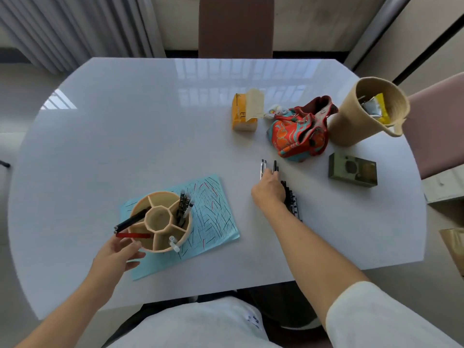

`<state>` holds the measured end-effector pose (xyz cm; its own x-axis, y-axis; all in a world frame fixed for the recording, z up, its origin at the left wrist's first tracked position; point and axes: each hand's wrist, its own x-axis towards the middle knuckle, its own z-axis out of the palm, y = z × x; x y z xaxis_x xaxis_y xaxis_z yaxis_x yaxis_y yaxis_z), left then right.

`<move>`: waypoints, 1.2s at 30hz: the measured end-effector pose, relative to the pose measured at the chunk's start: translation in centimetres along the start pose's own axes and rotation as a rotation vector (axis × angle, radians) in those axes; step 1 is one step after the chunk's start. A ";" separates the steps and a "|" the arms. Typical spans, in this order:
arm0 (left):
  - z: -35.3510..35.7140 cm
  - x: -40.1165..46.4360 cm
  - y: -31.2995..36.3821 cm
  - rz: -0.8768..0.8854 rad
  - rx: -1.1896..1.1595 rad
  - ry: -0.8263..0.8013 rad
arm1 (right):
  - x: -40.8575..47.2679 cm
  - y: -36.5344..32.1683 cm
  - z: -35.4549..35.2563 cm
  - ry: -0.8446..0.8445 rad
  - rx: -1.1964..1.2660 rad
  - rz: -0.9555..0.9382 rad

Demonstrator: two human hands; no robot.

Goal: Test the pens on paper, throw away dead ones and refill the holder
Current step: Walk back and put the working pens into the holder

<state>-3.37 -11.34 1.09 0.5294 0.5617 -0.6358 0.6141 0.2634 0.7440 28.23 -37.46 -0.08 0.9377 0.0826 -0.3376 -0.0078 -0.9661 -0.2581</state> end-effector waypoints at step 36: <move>0.6 1.9 2.5 0.102 0.031 0.122 | -5.1 -1.0 -0.5 -0.016 0.660 -0.143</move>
<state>-0.45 -10.09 1.60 0.5157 0.6760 -0.5264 0.5795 0.1774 0.7955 23.65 -37.04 2.31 0.9400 0.2069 -0.2714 -0.0998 -0.5940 -0.7983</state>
